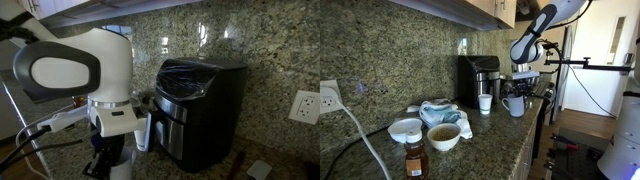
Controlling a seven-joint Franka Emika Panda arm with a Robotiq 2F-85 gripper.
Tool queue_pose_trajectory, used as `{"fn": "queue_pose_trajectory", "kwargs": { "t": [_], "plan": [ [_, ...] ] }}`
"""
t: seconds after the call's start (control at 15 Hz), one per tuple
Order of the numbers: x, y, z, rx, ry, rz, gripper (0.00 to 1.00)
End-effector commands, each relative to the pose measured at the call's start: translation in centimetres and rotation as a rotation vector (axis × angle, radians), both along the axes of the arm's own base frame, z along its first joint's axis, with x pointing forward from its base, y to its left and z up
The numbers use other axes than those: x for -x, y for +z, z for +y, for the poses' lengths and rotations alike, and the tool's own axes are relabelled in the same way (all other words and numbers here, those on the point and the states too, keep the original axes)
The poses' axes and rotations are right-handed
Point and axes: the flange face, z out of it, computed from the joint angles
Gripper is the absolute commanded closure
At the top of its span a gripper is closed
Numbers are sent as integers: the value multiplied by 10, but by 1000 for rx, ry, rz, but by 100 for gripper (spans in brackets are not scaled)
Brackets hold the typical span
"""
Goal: Move the cup to the right on the counter
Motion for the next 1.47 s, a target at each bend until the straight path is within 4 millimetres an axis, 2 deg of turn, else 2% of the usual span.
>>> {"fn": "queue_pose_trajectory", "kwargs": {
  "t": [0.0,0.93,1.07,1.4],
  "plan": [
    [2,3,-4,-20,-49,-41,97],
    [9,-3,-6,-36,-110,-46,97],
    [8,-3,-5,-32,-108,-40,64],
    [11,-8,0,-37,-103,-27,26]
  ]
}}
